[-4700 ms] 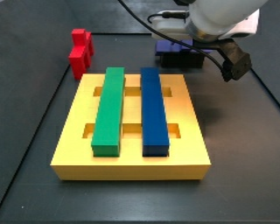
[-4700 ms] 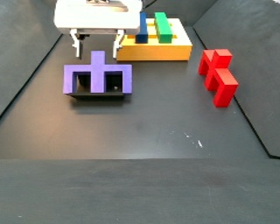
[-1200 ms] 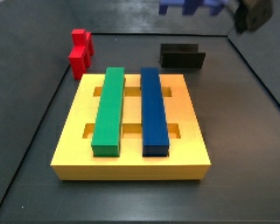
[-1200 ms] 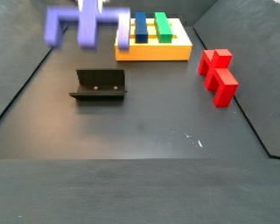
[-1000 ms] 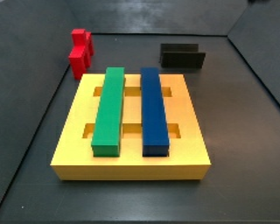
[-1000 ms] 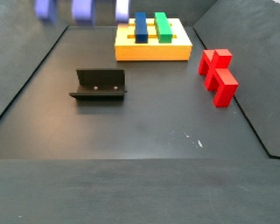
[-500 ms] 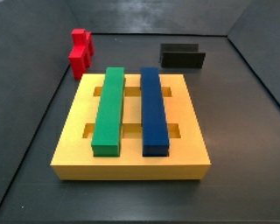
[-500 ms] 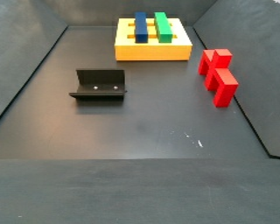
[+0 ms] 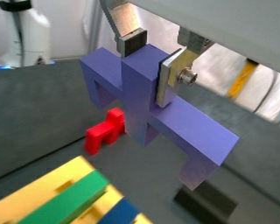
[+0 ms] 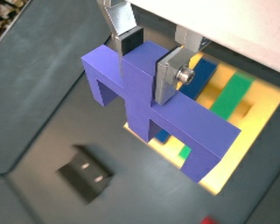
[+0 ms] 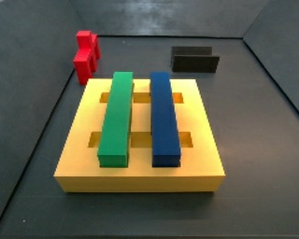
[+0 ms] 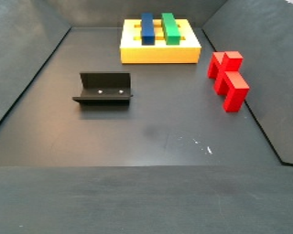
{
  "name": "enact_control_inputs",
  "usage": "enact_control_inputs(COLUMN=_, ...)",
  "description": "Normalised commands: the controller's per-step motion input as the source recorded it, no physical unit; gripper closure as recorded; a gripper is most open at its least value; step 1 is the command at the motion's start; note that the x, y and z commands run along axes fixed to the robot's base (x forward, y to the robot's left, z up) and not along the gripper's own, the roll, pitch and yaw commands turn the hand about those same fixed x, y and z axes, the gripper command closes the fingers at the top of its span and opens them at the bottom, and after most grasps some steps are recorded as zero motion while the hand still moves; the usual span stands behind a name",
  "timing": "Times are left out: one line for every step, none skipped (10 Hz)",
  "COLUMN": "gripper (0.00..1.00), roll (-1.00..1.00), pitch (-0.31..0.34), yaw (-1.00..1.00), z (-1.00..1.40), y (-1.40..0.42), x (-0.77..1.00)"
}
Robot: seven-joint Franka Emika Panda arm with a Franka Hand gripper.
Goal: Pick up the purple object. Move up. Place the purple object on the fixture. Regrasp the purple object. Move to above the board. Insert the purple object.
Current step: Move to above the board, then insert the purple object.
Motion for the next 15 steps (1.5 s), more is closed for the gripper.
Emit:
enact_control_inputs(gripper=1.00, roll=-1.00, pitch=0.075, yaw=0.08, z=0.04, y=-0.14, x=-0.17)
enact_control_inputs(gripper=1.00, roll=-1.00, pitch=0.048, yaw=0.08, z=0.01, y=-0.03, x=-0.11)
enact_control_inputs(gripper=1.00, roll=-1.00, pitch=0.037, yaw=0.08, z=0.00, y=-0.01, x=-0.09)
enact_control_inputs(gripper=1.00, roll=-0.81, pitch=0.004, yaw=0.05, z=0.01, y=0.02, x=-0.07)
enact_control_inputs(gripper=1.00, roll=-0.58, pitch=-0.018, yaw=0.03, z=0.00, y=0.02, x=-0.05)
enact_control_inputs(gripper=1.00, roll=-0.38, pitch=-0.022, yaw=0.01, z=0.00, y=0.01, x=-0.04)
enact_control_inputs(gripper=1.00, roll=-0.22, pitch=-0.017, yaw=0.00, z=0.00, y=0.01, x=-0.03)
enact_control_inputs(gripper=1.00, roll=-0.16, pitch=-0.050, yaw=0.00, z=-0.37, y=-0.16, x=0.00)
enact_control_inputs(gripper=1.00, roll=-0.11, pitch=-0.106, yaw=0.09, z=-0.74, y=-0.39, x=0.04)
enact_control_inputs(gripper=1.00, roll=-0.05, pitch=-0.131, yaw=0.08, z=-0.85, y=-0.31, x=0.00)
enact_control_inputs(gripper=1.00, roll=0.00, pitch=-0.140, yaw=0.06, z=-0.97, y=-0.21, x=0.00)
enact_control_inputs(gripper=1.00, roll=0.00, pitch=-0.119, yaw=0.05, z=-1.00, y=-0.23, x=0.00)
enact_control_inputs(gripper=1.00, roll=0.00, pitch=-0.129, yaw=0.07, z=-0.99, y=-0.20, x=0.00)
enact_control_inputs(gripper=1.00, roll=0.00, pitch=-0.139, yaw=0.03, z=-0.97, y=-0.25, x=0.00)
enact_control_inputs(gripper=1.00, roll=0.00, pitch=-0.170, yaw=0.00, z=-0.92, y=-0.34, x=0.00)
